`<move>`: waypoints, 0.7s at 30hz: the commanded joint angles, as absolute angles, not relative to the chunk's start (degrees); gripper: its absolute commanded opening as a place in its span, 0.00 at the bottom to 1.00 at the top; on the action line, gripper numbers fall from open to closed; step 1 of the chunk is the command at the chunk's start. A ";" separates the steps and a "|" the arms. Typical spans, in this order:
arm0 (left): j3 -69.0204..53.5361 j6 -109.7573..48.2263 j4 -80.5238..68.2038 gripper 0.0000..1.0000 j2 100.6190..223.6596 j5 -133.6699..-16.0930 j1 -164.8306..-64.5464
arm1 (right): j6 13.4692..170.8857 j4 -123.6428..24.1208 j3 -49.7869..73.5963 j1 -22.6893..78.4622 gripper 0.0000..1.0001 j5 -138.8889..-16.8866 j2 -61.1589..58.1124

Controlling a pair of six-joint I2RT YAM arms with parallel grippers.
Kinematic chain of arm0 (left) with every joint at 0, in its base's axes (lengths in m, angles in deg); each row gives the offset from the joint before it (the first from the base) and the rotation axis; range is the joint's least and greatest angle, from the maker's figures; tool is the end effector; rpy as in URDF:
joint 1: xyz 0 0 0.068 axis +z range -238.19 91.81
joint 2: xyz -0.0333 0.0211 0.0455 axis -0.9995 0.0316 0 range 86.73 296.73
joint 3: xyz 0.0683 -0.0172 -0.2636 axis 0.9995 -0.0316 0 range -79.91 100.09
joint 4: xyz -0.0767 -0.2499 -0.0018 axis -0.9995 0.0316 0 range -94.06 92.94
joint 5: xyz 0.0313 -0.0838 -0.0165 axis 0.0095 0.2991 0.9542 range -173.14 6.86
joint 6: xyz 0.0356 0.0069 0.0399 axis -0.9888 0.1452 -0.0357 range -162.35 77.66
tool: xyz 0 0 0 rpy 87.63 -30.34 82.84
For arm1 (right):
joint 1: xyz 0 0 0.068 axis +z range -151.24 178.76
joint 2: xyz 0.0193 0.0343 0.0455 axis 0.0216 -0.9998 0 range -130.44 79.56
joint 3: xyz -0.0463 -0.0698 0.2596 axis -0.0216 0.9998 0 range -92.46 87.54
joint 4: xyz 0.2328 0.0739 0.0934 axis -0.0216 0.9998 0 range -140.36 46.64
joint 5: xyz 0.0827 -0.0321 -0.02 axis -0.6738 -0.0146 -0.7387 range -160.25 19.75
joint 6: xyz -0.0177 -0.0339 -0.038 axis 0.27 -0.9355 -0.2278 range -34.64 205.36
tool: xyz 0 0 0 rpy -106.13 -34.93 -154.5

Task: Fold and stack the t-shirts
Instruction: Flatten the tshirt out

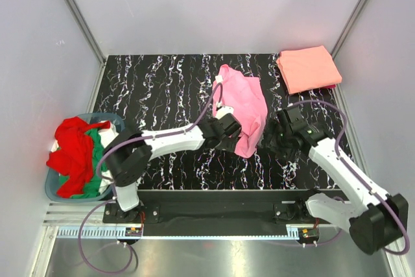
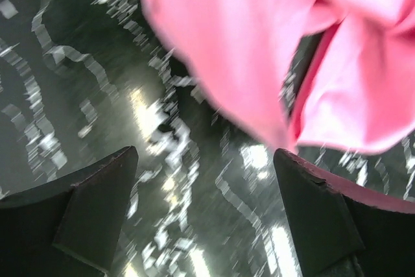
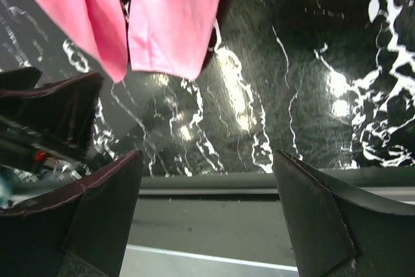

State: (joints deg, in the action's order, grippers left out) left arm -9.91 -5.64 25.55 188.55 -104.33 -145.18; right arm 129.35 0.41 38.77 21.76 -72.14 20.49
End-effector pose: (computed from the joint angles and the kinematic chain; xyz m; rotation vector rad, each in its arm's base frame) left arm 0.2098 -0.2993 0.1996 0.3274 2.5154 -0.1467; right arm 0.1737 0.0750 0.2592 0.4816 2.6640 0.4228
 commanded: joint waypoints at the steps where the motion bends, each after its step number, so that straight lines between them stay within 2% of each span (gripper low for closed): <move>1: -6.70 -4.20 18.45 0.93 191.06 -103.70 -145.14 | 132.03 -0.78 34.54 24.95 0.89 -64.28 17.78; 6: -6.00 -4.11 15.90 0.93 193.87 -103.18 -144.62 | 132.21 -1.93 33.75 26.09 0.89 -63.48 15.23; 8: -5.56 -3.85 15.98 0.88 195.27 -103.36 -144.61 | 132.21 -1.75 33.31 26.71 0.89 -62.87 14.08; 10: -6.25 -3.24 15.11 0.87 195.19 -103.53 -144.53 | 132.21 -1.66 32.61 26.97 0.89 -62.34 13.38; 13: -10.29 -2.97 11.07 0.95 191.25 -102.13 -144.61 | 132.21 -1.58 32.34 27.50 0.89 -61.99 13.11; 16: -10.48 -3.14 11.67 0.97 191.06 -103.00 -144.61 | 132.47 -1.67 32.26 27.67 0.89 -61.63 12.94; 17: -9.52 -3.32 12.89 0.95 192.02 -103.61 -144.53 | 132.56 -1.75 32.26 27.76 0.88 -61.63 12.85; 20: -8.20 -2.97 14.66 0.76 194.66 -104.58 -144.61 | 132.82 -1.67 32.08 28.29 0.88 -61.28 12.50; 21: -7.93 -3.06 14.84 0.63 195.36 -104.67 -144.61 | 133.08 -1.49 31.99 28.73 0.87 -60.85 12.24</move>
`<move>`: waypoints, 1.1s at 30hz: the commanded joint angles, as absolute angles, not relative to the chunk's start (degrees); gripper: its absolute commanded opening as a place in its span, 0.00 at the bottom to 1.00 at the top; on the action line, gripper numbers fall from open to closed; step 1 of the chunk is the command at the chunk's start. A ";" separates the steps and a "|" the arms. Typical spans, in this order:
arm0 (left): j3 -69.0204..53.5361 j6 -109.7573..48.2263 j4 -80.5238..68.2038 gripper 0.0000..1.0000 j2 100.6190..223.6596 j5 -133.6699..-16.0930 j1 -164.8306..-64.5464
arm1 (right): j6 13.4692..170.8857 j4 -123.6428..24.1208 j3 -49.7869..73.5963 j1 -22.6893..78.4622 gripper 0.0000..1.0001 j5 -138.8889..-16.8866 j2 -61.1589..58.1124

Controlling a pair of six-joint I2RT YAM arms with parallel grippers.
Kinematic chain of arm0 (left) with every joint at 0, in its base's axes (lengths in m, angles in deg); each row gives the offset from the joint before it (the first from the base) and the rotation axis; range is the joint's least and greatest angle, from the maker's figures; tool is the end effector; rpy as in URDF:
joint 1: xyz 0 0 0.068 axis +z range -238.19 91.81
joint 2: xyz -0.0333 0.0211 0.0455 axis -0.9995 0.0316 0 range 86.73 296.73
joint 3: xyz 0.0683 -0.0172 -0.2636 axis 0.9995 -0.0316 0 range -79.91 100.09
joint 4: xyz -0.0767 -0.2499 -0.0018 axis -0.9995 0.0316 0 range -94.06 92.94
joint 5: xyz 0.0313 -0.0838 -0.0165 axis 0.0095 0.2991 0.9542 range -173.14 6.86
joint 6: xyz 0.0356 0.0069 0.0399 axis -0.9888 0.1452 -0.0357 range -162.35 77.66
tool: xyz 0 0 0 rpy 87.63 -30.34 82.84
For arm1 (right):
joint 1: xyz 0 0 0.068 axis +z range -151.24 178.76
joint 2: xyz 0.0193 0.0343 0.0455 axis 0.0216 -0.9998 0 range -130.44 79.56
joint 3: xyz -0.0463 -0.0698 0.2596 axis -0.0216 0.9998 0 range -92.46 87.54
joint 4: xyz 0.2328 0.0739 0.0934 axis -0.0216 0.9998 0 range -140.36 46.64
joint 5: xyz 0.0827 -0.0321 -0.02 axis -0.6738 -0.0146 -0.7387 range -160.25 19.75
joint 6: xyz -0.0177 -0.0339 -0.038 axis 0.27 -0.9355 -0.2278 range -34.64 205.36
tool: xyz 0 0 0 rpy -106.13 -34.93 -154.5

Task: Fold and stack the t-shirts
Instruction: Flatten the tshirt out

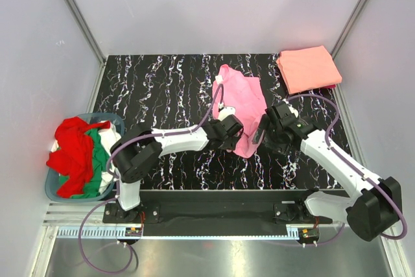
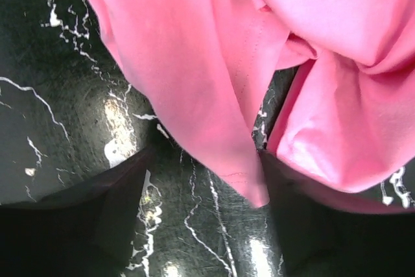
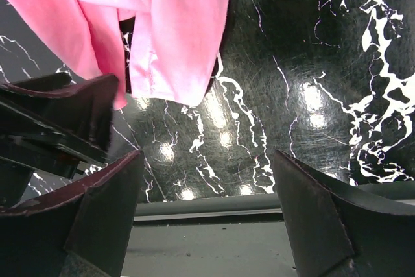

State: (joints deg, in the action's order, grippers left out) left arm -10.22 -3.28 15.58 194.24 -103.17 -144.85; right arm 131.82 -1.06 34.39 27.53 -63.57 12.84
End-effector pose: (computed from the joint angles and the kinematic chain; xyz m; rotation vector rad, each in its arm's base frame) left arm 0.2232 -0.3171 0.1719 0.2548 2.4885 -0.2448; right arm 0.1930 0.1013 0.2594 0.4499 2.6463 0.2713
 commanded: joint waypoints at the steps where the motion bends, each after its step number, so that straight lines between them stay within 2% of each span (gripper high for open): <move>1: -7.75 -3.15 14.93 0.56 196.50 -104.76 -144.61 | 133.09 -1.23 31.90 28.90 0.87 -60.67 11.97; 2: -7.67 -3.23 15.28 0.46 196.94 -104.94 -144.61 | 133.26 -1.23 31.82 29.34 0.87 -60.41 11.80; 3: -7.67 -3.06 15.37 0.27 197.21 -105.11 -144.53 | 133.61 -0.88 31.73 30.13 0.86 -59.79 11.36; 4: -7.67 -2.88 15.89 0.14 197.04 -105.81 -144.53 | 133.96 -0.61 31.64 30.92 0.86 -59.27 11.01; 5: -8.01 -2.62 16.94 0.04 196.51 -106.17 -144.53 | 134.40 -0.44 31.03 31.80 0.86 -58.48 10.65; 6: -8.28 -2.18 17.47 0.00 195.55 -106.69 -144.44 | 135.62 0.17 30.50 33.02 0.85 -56.82 9.43; 10: -13.28 0.36 18.18 0.00 183.55 -108.63 -143.21 | 138.62 2.29 25.15 42.76 0.84 -52.42 2.76; 14: -22.40 2.74 13.01 0.00 176.21 -102.40 -139.44 | 139.50 3.26 17.51 47.09 0.79 -51.09 -6.56; 16: -24.88 3.44 11.42 0.00 175.07 -99.60 -137.59 | 139.68 4.05 15.57 47.89 0.76 -50.04 -11.66; 20: -31.72 4.85 5.55 0.00 174.80 -94.05 -134.69 | 140.38 3.17 13.01 48.07 0.60 -49.59 -17.38; 21: -32.79 5.11 4.57 0.00 174.80 -93.00 -133.29 | 140.47 2.47 12.92 48.15 0.59 -49.68 -18.86; 33: -38.86 4.33 0.69 0.00 174.10 -90.09 -128.62 | 140.20 2.28 8.97 47.80 0.57 -46.35 -29.32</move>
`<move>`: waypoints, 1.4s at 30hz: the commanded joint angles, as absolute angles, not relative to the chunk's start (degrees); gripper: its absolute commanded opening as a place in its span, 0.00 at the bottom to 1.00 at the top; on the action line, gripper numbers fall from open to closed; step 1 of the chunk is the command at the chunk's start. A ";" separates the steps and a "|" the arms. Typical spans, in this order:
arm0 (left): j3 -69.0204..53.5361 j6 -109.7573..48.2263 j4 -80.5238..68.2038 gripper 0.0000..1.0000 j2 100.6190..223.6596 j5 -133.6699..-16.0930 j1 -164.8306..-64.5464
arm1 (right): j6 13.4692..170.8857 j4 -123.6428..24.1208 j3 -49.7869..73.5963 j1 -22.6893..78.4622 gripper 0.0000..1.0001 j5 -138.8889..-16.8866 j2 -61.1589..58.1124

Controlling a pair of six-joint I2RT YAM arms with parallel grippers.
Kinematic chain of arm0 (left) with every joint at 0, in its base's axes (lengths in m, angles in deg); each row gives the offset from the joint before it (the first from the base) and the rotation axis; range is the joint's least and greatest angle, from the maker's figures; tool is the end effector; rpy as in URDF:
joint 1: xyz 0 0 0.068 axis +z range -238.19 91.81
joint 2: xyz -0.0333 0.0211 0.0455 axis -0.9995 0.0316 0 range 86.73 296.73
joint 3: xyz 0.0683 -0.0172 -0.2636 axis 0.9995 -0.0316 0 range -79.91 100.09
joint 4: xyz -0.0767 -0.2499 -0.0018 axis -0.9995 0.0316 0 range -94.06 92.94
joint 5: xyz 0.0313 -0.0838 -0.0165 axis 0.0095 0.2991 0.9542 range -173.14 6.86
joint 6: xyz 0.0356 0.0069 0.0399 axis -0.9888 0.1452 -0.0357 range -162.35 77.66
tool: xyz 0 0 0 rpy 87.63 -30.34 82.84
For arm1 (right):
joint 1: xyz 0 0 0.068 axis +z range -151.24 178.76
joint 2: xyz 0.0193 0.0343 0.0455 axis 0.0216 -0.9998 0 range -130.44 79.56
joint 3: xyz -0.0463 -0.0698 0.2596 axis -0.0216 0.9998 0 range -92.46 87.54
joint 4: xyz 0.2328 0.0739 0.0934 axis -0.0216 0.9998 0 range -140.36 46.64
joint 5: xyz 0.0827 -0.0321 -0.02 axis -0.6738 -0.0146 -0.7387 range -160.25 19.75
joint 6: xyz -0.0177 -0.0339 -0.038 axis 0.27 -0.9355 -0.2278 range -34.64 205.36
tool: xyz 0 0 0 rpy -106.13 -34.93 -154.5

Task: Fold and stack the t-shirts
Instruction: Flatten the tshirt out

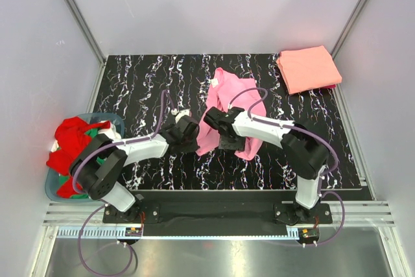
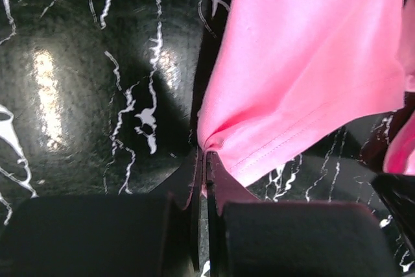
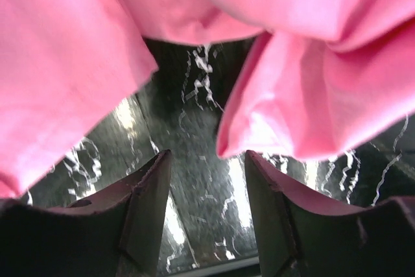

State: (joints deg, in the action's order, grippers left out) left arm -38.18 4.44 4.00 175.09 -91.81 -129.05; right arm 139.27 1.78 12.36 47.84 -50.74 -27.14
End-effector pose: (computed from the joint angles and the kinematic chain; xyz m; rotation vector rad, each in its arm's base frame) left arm 0.2209 -0.1840 0.1515 -0.1942 2.5564 -0.4248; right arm 0.2369 0.2552 0.1824 0.1446 2.7981 -0.1783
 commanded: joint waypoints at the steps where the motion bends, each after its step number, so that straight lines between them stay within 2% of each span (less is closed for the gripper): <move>1: -39.13 4.32 0.78 0.00 173.57 -90.00 -128.44 | 140.21 2.46 8.70 47.72 0.56 -46.34 -29.86; 7: -39.83 3.80 1.22 0.00 171.99 -90.17 -127.39 | 141.26 0.01 13.08 46.66 0.45 -47.83 -30.57; 13: -39.83 3.80 1.57 0.00 171.37 -90.26 -127.04 | 141.70 -1.31 16.08 46.57 0.45 -48.01 -28.99; 18: -39.66 3.80 1.75 0.00 171.55 -90.44 -127.04 | 141.17 -0.44 15.91 46.31 0.41 -46.96 -27.67; 31: -38.95 3.88 2.71 0.00 172.25 -90.96 -127.12 | 141.61 -1.22 20.30 45.69 0.44 -45.81 -23.01; 37: -38.87 3.89 2.89 0.00 172.60 -91.14 -127.04 | 141.35 -3.33 21.71 45.52 0.40 -47.13 -23.80; 41: -38.60 3.71 3.41 0.00 172.43 -91.32 -127.04 | 140.91 -4.12 21.80 45.60 0.27 -48.27 -25.21; 42: -38.25 3.62 4.11 0.00 172.34 -91.40 -127.04 | 140.74 -4.30 21.97 45.52 0.12 -48.45 -25.30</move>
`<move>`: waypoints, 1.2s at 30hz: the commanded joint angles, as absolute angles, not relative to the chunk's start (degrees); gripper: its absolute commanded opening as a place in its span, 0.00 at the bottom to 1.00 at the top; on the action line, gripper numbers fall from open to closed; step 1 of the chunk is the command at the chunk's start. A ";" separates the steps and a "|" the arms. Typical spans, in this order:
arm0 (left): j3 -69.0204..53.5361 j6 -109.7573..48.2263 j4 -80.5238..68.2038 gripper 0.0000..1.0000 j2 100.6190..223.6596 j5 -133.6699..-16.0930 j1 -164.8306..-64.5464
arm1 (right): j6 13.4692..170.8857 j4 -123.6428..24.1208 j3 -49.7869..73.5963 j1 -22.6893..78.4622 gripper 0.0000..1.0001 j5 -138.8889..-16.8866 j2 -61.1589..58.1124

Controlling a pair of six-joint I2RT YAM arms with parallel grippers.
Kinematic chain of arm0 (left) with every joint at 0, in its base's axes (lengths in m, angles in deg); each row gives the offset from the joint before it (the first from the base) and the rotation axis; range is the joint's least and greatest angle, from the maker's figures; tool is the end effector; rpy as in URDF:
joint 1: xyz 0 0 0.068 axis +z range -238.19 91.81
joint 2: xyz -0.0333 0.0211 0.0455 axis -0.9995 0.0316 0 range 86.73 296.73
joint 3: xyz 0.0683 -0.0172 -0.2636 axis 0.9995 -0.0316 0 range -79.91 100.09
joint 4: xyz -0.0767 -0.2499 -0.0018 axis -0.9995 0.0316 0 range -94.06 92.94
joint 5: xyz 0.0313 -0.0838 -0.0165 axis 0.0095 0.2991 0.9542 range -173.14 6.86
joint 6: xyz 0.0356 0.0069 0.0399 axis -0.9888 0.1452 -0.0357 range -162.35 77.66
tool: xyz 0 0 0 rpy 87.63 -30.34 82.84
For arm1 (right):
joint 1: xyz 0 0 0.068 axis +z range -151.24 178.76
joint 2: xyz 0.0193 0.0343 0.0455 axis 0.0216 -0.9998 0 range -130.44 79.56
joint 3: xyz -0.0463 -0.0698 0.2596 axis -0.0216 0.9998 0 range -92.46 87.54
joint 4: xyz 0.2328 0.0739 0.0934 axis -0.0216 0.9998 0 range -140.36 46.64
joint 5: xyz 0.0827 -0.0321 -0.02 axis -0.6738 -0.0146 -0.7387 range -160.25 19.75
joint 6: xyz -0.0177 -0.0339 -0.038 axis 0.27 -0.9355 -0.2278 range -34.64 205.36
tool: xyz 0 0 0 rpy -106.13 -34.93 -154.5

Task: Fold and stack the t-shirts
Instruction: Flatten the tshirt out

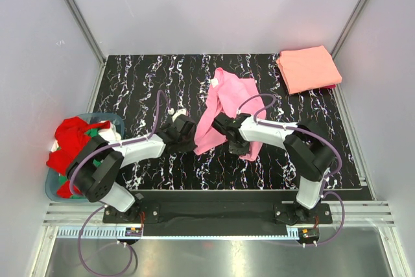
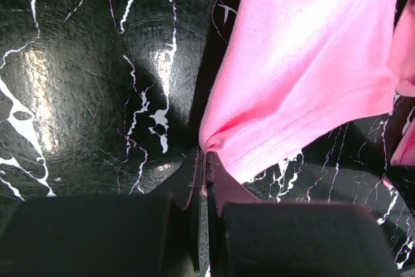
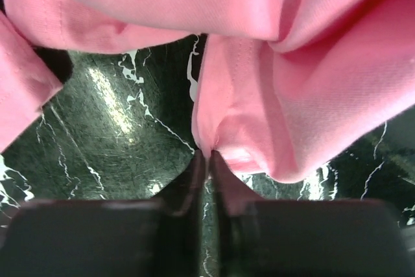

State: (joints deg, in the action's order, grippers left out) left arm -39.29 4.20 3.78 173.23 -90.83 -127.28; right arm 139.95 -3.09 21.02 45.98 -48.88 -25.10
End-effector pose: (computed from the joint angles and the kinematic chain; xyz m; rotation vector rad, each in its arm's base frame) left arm 0.2221 -0.1743 0.1549 -0.2221 2.5445 -0.4429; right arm 0.2304 0.2299 0.1579 0.2004 2.7849 -0.2452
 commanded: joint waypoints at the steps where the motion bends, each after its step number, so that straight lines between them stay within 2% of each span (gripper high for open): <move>1: -37.99 3.45 4.90 0.00 172.08 -91.58 -127.04 | 140.65 -4.21 21.97 45.52 0.06 -48.54 -25.12; 2: -37.64 2.92 5.60 0.00 170.86 -92.28 -127.04 | 140.65 -4.04 21.97 45.52 0.00 -48.36 -24.60; 4: -36.15 2.04 9.64 0.00 168.57 -93.86 -127.04 | 140.30 -2.12 21.45 45.52 0.00 -47.75 -21.54; 8: -30.54 -0.86 18.78 0.00 155.95 -98.42 -127.04 | 138.72 6.23 16.45 44.99 0.00 -41.60 -10.64; 13: -18.76 -5.85 31.87 0.00 144.76 -102.30 -127.04 | 134.16 16.07 2.40 43.15 0.00 -37.21 5.52; 21: 18.23 -12.46 50.32 0.00 144.04 -107.05 -127.04 | 124.75 22.41 -24.57 42.97 0.00 -36.24 12.76; 26: 34.76 -17.55 52.98 0.00 144.92 -107.14 -127.04 | 120.00 22.07 -32.34 42.97 0.00 -33.51 16.01; 31: 37.08 -18.09 54.04 0.00 142.73 -109.07 -127.04 | 118.76 19.87 -30.33 42.97 0.00 -30.80 20.40; 36: 24.00 -15.28 50.71 0.00 137.81 -108.72 -127.04 | 118.93 17.58 -20.75 42.97 0.00 -25.79 18.40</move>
State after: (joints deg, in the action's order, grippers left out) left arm 30.00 -15.47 51.41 138.33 -108.03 -127.24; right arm 120.08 19.49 -25.06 43.14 -31.59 22.19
